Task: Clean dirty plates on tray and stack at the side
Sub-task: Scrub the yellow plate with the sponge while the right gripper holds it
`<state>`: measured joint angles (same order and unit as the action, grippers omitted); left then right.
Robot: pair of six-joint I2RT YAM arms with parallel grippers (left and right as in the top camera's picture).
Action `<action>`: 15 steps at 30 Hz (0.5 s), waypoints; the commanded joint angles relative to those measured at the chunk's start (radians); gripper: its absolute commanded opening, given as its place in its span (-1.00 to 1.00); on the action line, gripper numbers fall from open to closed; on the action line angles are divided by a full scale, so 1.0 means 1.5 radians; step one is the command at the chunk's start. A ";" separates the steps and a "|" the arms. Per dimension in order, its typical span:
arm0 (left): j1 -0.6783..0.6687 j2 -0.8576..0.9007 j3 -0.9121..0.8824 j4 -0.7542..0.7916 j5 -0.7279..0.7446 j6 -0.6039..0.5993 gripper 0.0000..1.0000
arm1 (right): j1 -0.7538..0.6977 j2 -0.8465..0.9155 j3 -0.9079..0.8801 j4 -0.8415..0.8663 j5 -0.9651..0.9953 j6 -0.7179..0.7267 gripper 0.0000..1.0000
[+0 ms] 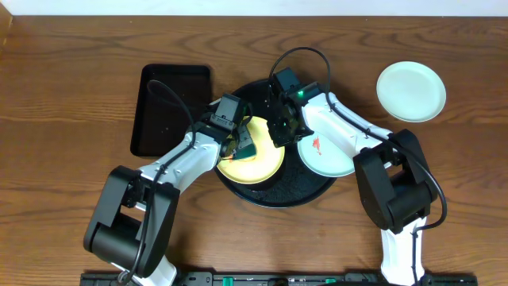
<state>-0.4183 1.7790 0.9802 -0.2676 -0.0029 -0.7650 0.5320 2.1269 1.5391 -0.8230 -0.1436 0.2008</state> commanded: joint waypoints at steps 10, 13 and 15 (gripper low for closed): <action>0.003 0.058 -0.009 -0.098 -0.247 0.004 -0.85 | -0.009 -0.004 0.000 -0.013 0.063 -0.010 -0.98; 0.003 0.045 -0.008 -0.098 -0.272 0.006 -0.85 | -0.009 -0.004 0.000 -0.016 0.063 -0.010 -0.98; 0.003 0.027 -0.008 -0.098 -0.287 0.009 -0.85 | -0.009 -0.004 0.000 -0.016 0.063 -0.010 -0.97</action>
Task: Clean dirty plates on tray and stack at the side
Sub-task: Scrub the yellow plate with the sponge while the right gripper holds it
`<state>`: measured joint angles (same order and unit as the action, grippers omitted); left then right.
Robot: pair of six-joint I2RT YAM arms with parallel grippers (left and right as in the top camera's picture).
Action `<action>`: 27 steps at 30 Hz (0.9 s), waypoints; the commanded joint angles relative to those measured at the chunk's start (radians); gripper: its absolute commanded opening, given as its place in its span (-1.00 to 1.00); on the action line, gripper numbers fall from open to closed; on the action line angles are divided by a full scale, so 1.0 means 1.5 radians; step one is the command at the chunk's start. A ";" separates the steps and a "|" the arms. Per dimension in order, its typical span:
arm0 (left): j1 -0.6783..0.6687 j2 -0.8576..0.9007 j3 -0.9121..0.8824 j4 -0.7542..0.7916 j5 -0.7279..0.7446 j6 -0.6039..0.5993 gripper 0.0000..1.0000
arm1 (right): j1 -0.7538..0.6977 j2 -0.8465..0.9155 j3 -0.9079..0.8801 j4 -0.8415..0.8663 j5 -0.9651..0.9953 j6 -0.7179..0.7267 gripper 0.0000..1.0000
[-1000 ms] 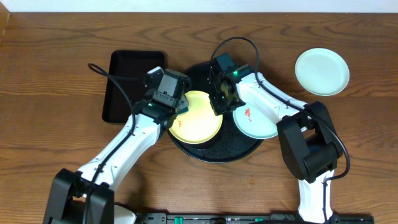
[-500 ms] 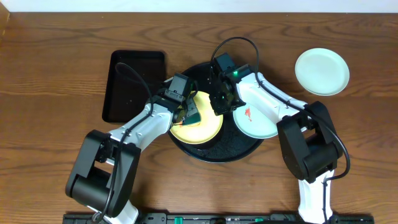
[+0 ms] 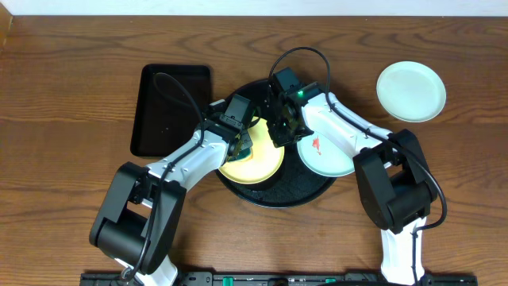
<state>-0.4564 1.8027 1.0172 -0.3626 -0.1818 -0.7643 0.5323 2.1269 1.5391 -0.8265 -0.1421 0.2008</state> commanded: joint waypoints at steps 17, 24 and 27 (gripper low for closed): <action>0.025 -0.121 -0.033 0.020 0.019 0.018 -0.85 | -0.010 -0.004 0.000 -0.014 0.062 -0.010 -0.97; 0.003 -0.081 -0.033 0.073 0.148 0.018 -0.85 | -0.010 -0.004 0.000 -0.015 0.062 -0.010 -0.97; -0.002 -0.054 -0.034 0.065 0.149 0.018 -0.85 | -0.010 -0.004 0.000 -0.015 0.062 -0.010 -0.98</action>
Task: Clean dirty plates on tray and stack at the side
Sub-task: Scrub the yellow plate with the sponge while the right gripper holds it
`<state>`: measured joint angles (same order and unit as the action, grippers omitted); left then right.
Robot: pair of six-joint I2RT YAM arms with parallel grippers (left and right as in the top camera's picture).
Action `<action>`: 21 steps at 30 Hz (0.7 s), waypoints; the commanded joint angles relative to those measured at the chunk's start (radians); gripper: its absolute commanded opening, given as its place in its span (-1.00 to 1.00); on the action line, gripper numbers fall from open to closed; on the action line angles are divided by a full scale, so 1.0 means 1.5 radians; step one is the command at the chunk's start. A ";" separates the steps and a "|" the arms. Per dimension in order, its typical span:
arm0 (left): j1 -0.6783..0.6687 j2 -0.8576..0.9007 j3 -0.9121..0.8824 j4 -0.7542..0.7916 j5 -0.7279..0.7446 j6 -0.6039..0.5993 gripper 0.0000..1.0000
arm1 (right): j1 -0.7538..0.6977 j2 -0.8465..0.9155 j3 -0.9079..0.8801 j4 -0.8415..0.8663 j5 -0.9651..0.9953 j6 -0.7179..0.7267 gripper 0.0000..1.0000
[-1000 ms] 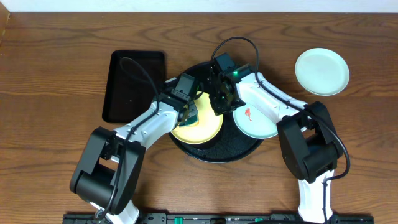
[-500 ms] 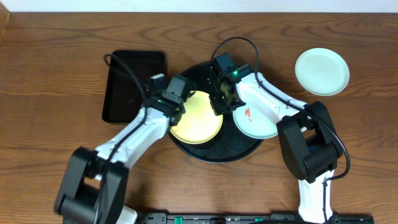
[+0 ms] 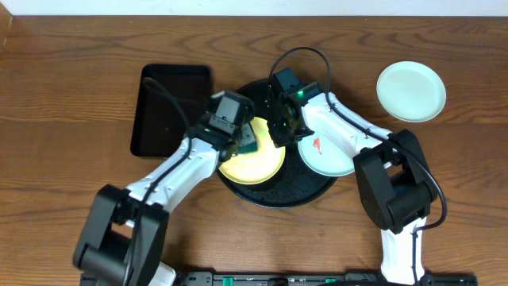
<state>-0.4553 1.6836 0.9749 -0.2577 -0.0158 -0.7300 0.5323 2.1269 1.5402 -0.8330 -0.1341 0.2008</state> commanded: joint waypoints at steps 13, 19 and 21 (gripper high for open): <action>0.001 0.087 -0.006 -0.159 -0.131 -0.005 -0.85 | -0.010 -0.004 -0.001 -0.010 0.057 -0.010 -0.97; 0.000 0.085 -0.001 -0.178 -0.162 -0.005 -0.85 | -0.010 -0.004 -0.001 -0.009 0.057 -0.010 -0.97; 0.000 0.080 0.006 -0.192 -0.182 -0.005 -0.85 | -0.010 -0.004 -0.001 -0.009 0.057 -0.010 -0.97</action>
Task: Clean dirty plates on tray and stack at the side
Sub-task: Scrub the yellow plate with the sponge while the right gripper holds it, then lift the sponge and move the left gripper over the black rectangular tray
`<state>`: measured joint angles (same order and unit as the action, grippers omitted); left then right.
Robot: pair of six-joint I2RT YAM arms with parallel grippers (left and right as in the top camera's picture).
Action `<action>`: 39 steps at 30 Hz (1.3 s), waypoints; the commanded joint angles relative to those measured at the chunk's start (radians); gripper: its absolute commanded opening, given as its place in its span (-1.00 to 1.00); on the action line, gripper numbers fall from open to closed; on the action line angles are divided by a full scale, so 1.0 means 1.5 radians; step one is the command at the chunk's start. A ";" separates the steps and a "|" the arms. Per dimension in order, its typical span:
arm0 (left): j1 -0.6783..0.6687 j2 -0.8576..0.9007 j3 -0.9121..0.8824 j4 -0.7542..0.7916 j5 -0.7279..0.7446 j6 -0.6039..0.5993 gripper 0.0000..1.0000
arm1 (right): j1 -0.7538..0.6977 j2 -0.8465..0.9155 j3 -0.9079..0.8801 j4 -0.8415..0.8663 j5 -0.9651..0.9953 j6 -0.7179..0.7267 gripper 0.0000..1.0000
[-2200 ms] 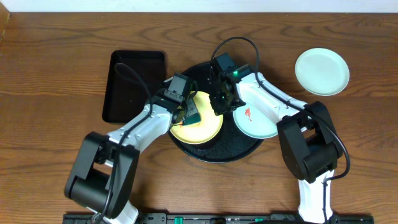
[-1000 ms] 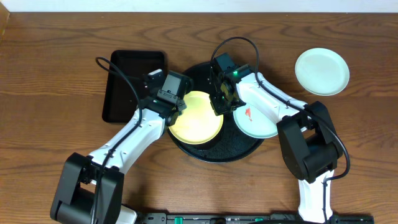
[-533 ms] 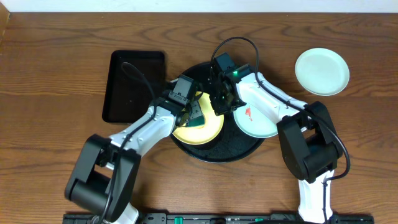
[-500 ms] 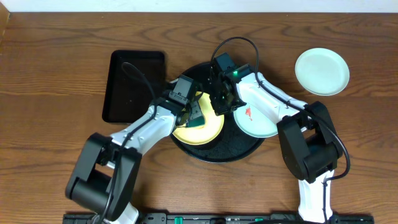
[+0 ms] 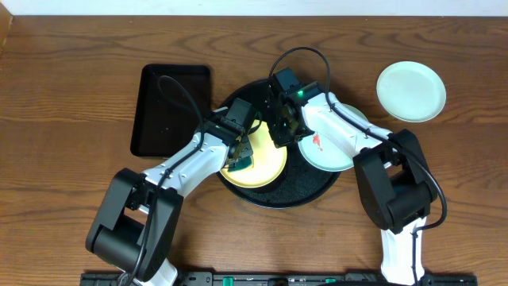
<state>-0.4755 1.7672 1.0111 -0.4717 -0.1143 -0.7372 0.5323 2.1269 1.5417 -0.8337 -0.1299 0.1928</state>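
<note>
A yellow plate [image 5: 262, 165] lies on the round black tray [image 5: 305, 193] at the middle. My left gripper [image 5: 239, 156] is shut on a green sponge [image 5: 241, 163] pressed on the plate's left part. My right gripper [image 5: 279, 133] stands at the plate's far right rim and looks shut on it. To its right on the tray lies a pale green plate [image 5: 329, 151] with a red stain [image 5: 316, 144]. A clean pale green plate [image 5: 410, 91] sits alone at the far right of the table.
A rectangular black tray [image 5: 171, 111] stands left of the round tray, close to my left arm. Both arms cross over the round tray's far half. Bare wooden table [image 5: 71, 95] surrounds everything.
My left gripper with the sponge has moved from the yellow plate's far left part to its near left part. The right gripper and both plates on the tray are where they were.
Throughout, my right gripper stayed at the yellow plate's rim. The left gripper held the sponge on the plate's left side, then a little more to the right, then farther back, and now nearer on the plate. The stained plate has not moved.
</note>
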 commanded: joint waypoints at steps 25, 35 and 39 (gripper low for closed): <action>0.014 -0.090 -0.017 0.091 -0.020 -0.001 -0.85 | -0.010 -0.004 -0.002 -0.008 0.054 -0.005 -0.97; 0.014 -0.078 -0.058 0.109 0.056 -0.001 -0.85 | -0.010 -0.004 -0.002 -0.008 0.054 -0.005 -0.98; 0.014 -0.078 -0.096 0.110 0.006 -0.001 -0.85 | -0.010 -0.004 -0.002 -0.008 0.054 -0.005 -0.97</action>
<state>-0.4553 1.6363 0.9089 -0.3058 -0.0559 -0.7361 0.5323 2.1269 1.5417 -0.8383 -0.1295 0.1932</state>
